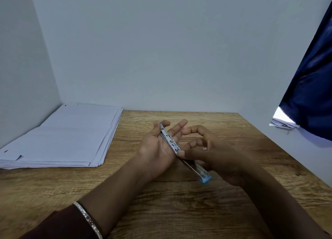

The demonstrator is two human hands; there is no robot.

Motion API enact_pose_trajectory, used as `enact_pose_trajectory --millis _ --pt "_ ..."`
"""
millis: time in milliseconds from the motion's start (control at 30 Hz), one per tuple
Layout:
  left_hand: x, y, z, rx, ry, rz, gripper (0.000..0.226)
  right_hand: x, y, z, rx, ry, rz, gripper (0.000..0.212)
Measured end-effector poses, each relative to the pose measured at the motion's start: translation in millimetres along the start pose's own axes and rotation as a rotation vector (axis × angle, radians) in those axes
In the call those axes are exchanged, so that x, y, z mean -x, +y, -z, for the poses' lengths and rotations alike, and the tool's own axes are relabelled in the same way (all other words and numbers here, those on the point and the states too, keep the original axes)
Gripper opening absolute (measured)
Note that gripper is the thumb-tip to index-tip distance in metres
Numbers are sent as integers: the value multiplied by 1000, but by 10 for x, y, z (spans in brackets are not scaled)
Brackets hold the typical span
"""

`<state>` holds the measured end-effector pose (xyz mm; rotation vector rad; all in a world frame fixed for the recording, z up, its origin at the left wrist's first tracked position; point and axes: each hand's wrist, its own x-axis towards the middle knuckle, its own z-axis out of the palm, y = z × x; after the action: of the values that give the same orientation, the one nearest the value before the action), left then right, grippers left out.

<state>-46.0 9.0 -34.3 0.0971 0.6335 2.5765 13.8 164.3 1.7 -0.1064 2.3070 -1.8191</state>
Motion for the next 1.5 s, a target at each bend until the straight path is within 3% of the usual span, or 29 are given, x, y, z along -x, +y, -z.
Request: enact_pose_trajectory --millis 100,167,267,333,400,467,567,633,867,1067,1167,1367,1500 --pt "-15 59 7 -15 45 -48 37 30 -5 81 -120 -234 -17 40" --pt "-12 71 -21 -1 54 -71 39 2 12 97 -246 -289 38 31" --pt "-2 69 -54 -23 59 -63 40 -86 48 150 -456 -307 124 54" --pt "23 53 -68 -63 57 -34 48 -114 61 169 -436 -332 239 56" --pt "48 20 -71 -77 35 -4 59 -139 95 140 -264 -227 351 43" --pt "70 -30 -83 -126 0 10 66 -190 144 76 -129 -9 402 36" --pt "92 -88 -110 -156 -54 -1 51 -254 201 -6 -66 192 419 33" --pt "95 -92 -108 -221 -84 -23 46 -255 221 -19 -58 185 416 33" --pt "153 -96 -140 -648 -132 -137 72 -175 224 -76 49 -18 457 24" --pt "190 -138 -205 -862 -138 -210 71 -172 219 -129 4 4 545 29" --pt "196 -154 -199 -956 -106 -252 82 -200 250 -135 -28 13 588 31" --pt "178 -142 -199 -1025 -42 -264 78 -208 248 -116 -88 -24 527 25" --pt "185 18 -185 -1145 75 -378 65 -209 231 -74 99 111 493 16"
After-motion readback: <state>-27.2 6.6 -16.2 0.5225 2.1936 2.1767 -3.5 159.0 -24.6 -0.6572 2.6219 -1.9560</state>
